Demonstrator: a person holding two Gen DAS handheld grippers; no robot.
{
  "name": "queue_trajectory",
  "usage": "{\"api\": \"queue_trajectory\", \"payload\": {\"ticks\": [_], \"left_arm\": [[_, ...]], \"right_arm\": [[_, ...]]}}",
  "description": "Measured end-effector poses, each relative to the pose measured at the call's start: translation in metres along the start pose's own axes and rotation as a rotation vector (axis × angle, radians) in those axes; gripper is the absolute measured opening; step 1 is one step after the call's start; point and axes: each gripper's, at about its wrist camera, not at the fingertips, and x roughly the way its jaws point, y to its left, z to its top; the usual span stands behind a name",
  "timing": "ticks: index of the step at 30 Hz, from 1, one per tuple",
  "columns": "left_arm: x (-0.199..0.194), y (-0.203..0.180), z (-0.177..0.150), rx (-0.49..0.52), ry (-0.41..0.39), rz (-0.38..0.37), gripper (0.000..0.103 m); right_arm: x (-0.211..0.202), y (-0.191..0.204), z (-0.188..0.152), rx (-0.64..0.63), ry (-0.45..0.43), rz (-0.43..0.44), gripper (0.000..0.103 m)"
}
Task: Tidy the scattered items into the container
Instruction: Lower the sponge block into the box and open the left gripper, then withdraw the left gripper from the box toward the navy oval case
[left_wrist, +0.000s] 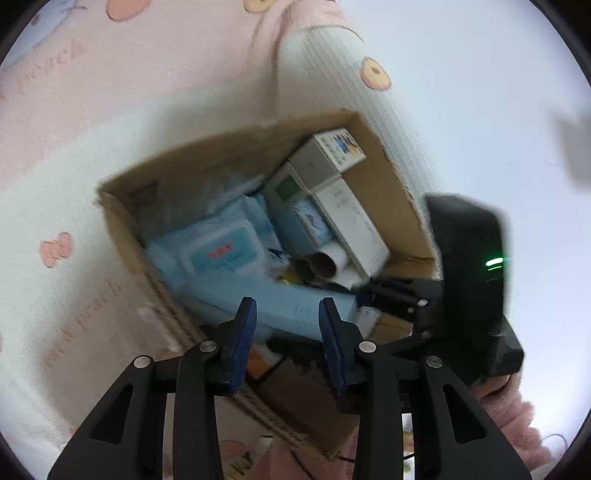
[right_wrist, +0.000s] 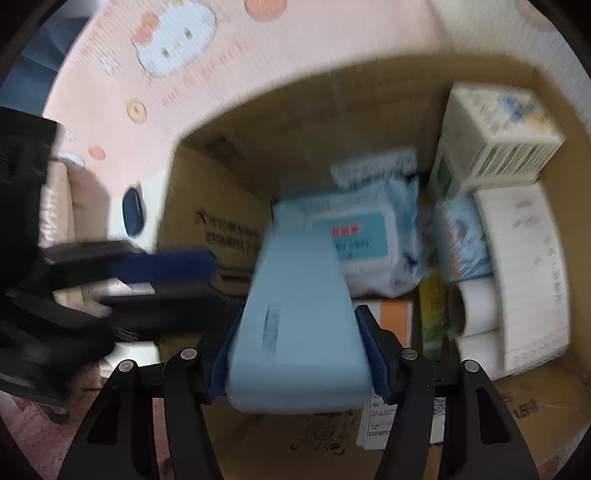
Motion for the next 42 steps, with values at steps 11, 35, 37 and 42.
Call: {"api": "queue_trajectory", "payload": {"ticks": [11,35,37,42], "left_arm": [[-0.002,0.003,0.004,0.011,0.0,0.056,0.039],[0.028,0.002,-0.007,-0.012,0.194,0.045,0.011],[0.026,0.004,-0.007,-0.012,0.19,0.045,0.011],[0.024,0.002,-0.005,0.002,0.182,0.059,0.011]], "right_arm": [[0.005,0.0,-0.011,-0.092,0.181,-0.05,0.061],[0.05,0.001,-0.038,-0.122,0.408,-0.081,0.022],[0.056,-0.001,-0.036,-0.105,0.406,-0.083,0.022],[0.033,0.002,-0.029,-0.085,0.332,-0.041,0.022]]}}
